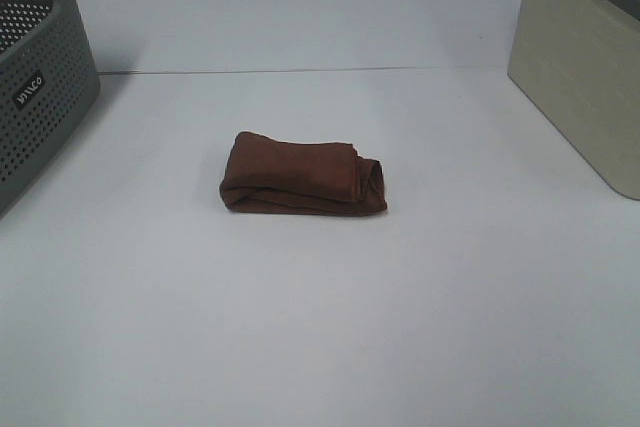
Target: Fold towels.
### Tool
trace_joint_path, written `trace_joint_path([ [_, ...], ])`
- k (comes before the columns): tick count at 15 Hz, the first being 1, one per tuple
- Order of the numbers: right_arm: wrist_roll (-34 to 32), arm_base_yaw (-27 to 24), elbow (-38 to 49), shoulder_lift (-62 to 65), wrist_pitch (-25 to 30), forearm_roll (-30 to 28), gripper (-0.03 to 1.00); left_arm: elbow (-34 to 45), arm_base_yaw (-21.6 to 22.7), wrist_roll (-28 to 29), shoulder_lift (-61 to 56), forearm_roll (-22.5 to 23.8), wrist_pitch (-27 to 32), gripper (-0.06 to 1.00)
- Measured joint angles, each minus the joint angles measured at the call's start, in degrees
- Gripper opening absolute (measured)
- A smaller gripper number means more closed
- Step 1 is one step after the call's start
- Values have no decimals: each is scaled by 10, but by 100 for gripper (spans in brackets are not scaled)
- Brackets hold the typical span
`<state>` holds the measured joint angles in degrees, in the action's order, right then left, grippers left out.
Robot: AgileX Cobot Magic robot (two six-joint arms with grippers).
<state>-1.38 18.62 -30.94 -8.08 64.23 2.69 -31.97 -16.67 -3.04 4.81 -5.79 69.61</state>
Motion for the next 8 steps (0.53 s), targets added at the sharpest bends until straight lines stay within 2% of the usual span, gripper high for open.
trace_joint_path([
  [3,2,0,18,12,-28,0,78,10,0,-46,0,-30,-44,62],
  [5,6,0,19,12,-29,0,78,24,0,-54,0,-40,-77,62],
  [8,6,0,19,12,-29,-1,78,30,0,-56,0,-42,-89,62],
])
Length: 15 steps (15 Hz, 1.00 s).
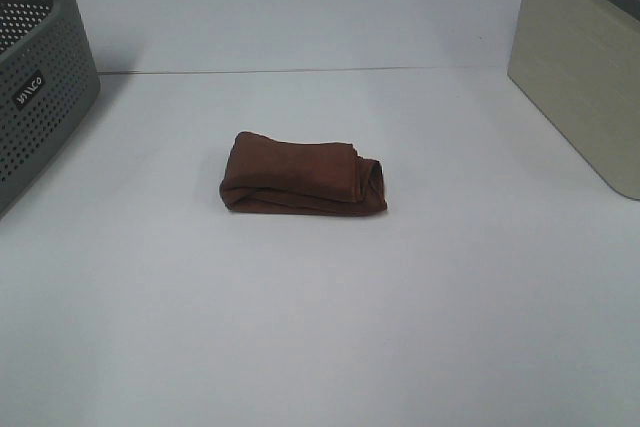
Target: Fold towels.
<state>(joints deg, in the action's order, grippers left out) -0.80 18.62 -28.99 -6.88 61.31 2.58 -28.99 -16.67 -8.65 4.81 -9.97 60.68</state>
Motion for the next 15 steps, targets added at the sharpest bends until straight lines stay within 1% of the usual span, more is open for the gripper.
trace_joint_path([
  [7,0,0,0,0,0,3,78,0,0,0,0,-1,-1,62],
  [9,0,0,0,0,-1,3,78,0,14,0,0,-1,-1,62],
  [11,0,-6,0,0,-1,6,78,0,66,0,0,-1,-1,62],
  [12,0,-22,0,0,-1,7,78,0,103,0,0,-1,-1,62],
  [13,0,-48,0,0,-1,8,78,0,135,0,-5,-1,-1,62],
  [14,0,-74,0,3,-1,8,78,0,154,0,-15,-1,-1,62],
  [15,0,-100,0,11,-1,8,78,0,163,0,-30,-1,-1,62],
])
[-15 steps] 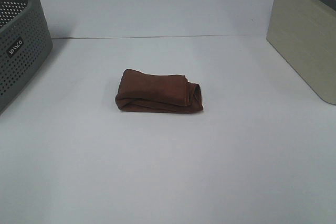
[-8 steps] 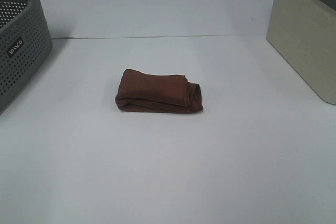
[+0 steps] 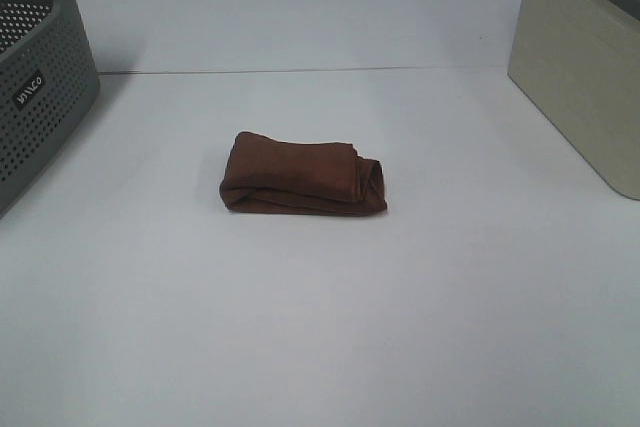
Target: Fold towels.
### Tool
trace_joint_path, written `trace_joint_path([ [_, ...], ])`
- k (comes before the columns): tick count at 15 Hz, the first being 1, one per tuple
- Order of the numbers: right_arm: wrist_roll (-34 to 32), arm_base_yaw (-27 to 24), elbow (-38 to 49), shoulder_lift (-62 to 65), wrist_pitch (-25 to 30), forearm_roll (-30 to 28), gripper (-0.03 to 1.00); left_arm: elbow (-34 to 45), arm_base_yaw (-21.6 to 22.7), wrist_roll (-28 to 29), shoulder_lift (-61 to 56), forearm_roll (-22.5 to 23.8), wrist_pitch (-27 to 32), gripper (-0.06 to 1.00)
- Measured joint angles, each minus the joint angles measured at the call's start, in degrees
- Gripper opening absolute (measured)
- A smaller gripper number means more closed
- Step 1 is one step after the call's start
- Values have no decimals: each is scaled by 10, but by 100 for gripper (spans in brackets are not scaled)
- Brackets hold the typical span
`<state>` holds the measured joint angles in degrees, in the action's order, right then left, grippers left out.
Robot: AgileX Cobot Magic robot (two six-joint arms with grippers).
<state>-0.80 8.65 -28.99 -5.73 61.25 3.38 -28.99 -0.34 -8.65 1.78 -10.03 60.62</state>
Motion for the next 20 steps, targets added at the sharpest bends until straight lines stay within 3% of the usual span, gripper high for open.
trace_joint_path([
  [4,0,-65,2,56,0,1,78,0,3,0,-20,0,-1,62],
  [20,0,-65,2,61,0,3,78,0,3,0,-20,0,-1,62],
])
